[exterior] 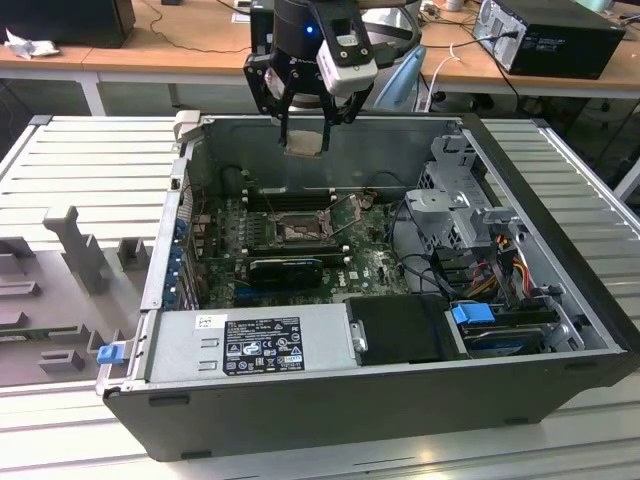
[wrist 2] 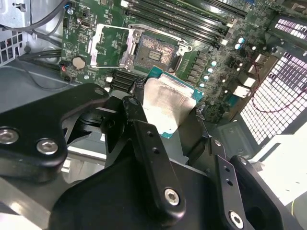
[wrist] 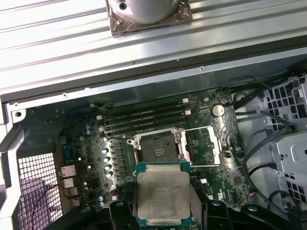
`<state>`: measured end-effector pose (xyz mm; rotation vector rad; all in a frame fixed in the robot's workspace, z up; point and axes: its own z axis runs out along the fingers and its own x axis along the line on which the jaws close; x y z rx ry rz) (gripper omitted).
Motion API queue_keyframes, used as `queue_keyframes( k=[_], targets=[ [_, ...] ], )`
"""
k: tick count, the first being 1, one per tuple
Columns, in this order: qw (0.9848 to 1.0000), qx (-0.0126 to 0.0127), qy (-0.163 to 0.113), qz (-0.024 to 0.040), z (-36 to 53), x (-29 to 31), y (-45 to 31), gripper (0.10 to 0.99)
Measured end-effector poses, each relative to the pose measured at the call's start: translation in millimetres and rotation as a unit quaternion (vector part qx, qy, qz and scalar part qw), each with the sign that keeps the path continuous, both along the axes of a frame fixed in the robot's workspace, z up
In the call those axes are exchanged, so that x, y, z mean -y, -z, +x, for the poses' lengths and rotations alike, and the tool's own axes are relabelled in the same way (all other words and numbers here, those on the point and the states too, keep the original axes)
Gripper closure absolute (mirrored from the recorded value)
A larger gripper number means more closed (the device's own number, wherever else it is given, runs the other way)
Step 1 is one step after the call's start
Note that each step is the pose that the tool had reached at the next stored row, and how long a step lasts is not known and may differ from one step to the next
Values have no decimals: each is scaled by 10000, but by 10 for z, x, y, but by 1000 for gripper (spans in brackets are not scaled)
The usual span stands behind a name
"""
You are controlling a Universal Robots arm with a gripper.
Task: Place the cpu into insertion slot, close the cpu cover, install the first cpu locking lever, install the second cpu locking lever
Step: 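Place the cpu into insertion slot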
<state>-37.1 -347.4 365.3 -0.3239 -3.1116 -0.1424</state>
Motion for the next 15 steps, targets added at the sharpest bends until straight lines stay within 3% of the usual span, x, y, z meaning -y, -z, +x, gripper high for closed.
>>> queue_keyframes(
  k=[15],
  targets=[
    [9996, 0, 292, 0, 0, 0, 0, 557]
  ],
)
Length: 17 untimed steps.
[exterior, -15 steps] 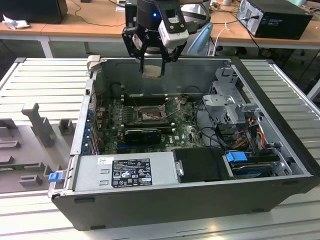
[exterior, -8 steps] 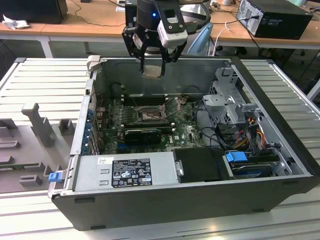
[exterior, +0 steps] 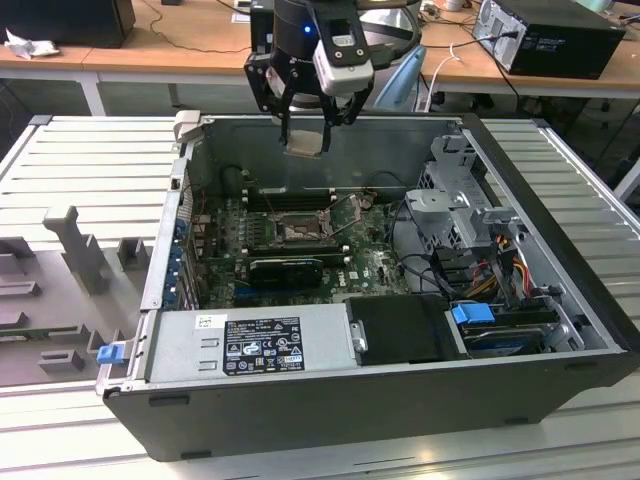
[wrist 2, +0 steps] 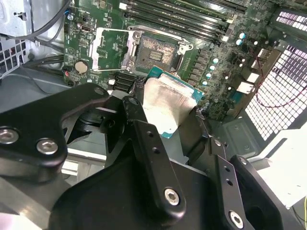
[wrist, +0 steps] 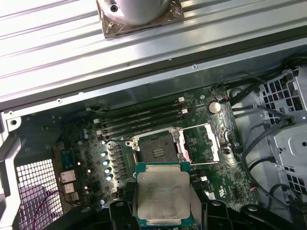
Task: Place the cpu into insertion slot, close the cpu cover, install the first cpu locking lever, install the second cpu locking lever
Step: 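Place the cpu into insertion slot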
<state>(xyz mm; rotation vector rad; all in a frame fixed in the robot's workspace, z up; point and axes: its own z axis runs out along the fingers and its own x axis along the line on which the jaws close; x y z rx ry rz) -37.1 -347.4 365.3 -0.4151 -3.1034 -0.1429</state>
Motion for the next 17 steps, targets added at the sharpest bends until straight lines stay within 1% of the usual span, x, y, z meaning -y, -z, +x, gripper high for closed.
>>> queue_keyframes(
  k=[6, 11, 17],
  targets=[
    [9998, 0, 183, 0, 0, 0, 1, 557],
    [9992, 0, 391, 0, 0, 0, 1, 557],
    [9985, 0, 555, 0, 0, 0, 2, 557]
  ],
)
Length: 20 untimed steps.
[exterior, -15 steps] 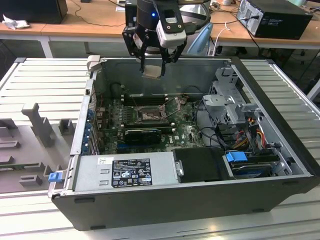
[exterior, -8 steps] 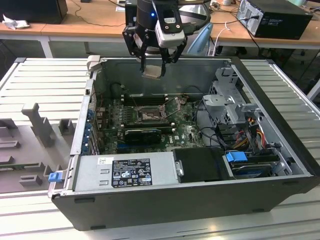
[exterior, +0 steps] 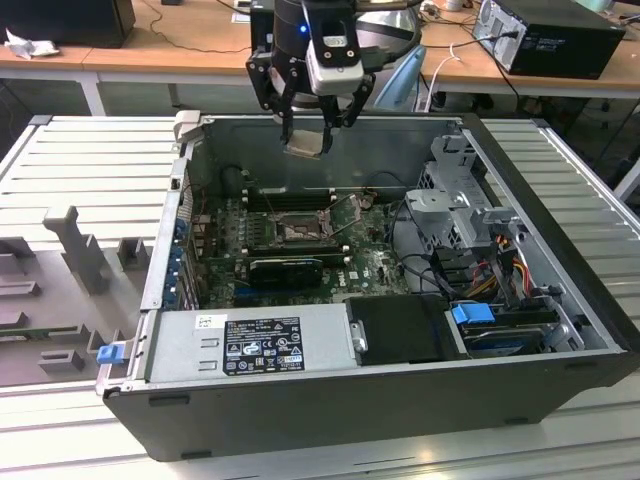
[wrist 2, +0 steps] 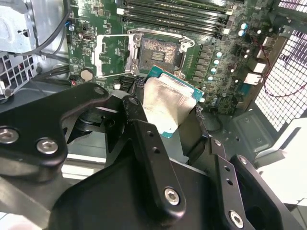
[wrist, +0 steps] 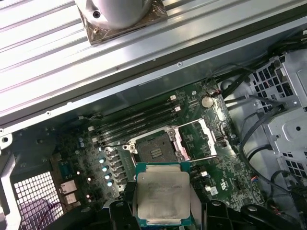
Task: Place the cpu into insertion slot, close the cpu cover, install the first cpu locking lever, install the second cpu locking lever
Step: 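Place the cpu into insertion slot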
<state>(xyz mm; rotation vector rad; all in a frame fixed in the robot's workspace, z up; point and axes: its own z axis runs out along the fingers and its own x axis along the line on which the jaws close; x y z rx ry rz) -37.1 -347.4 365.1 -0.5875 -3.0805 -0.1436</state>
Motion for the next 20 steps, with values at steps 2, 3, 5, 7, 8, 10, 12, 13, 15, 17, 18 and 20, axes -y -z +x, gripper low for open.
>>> queue_keyframes(
  k=[2, 3, 5, 7, 8, 10, 12, 13, 15, 17, 18, 20],
  targets=[
    [10000, 0, 45, 0, 0, 0, 0, 557],
    [10000, 0, 67, 0, 0, 0, 0, 557],
    [9999, 0, 136, -1, 0, 0, 0, 557],
    [9998, 0, 175, -2, 0, 0, 0, 557],
    [9998, 0, 204, -2, 0, 0, 0, 557],
    [9996, 0, 269, -2, 0, 0, 0, 557],
    [9994, 0, 343, -2, 0, 0, 1, 557],
    [9993, 0, 368, -2, 0, 0, 1, 557],
    [9990, 0, 456, -2, 0, 0, 1, 557],
    [9985, 0, 546, -2, 0, 0, 1, 557],
    [9983, 0, 576, -2, 0, 0, 1, 557],
    [9979, 0, 652, -3, 0, 0, 1, 557]
  ],
)
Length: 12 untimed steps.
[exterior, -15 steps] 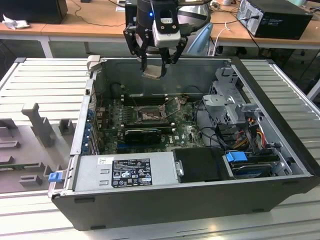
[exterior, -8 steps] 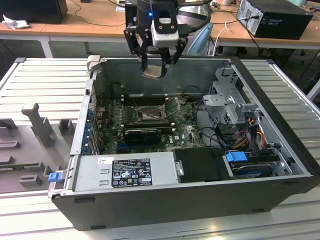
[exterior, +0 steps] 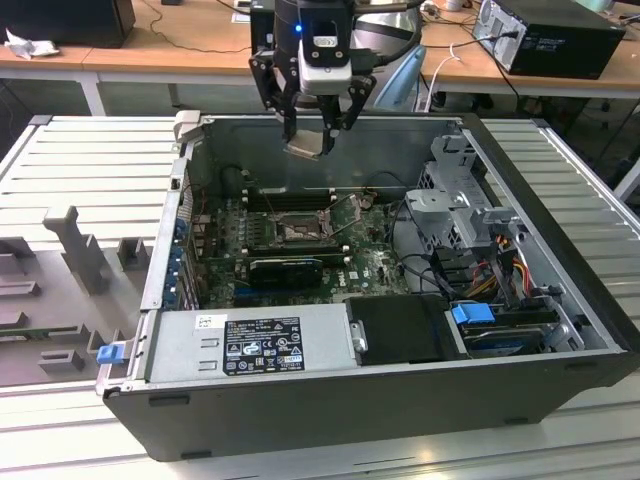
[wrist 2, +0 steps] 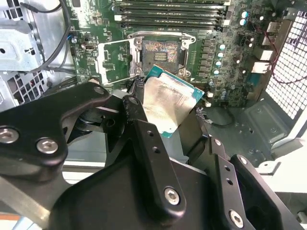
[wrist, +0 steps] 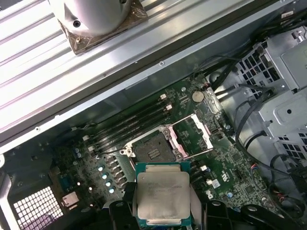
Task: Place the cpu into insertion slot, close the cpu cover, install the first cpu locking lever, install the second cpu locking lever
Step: 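Place the cpu into insertion slot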
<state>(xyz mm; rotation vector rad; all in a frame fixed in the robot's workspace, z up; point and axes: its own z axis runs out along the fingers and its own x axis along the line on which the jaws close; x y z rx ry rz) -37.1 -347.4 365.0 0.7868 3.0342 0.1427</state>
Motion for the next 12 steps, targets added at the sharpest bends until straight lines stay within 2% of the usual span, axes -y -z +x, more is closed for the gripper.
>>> queue_keyframes(
  k=[7, 12],
  targets=[
    [9995, 0, 325, -5, 0, 0, 4, 557],
    [9982, 0, 602, -6, 0, 0, 11, 557]
  ],
)
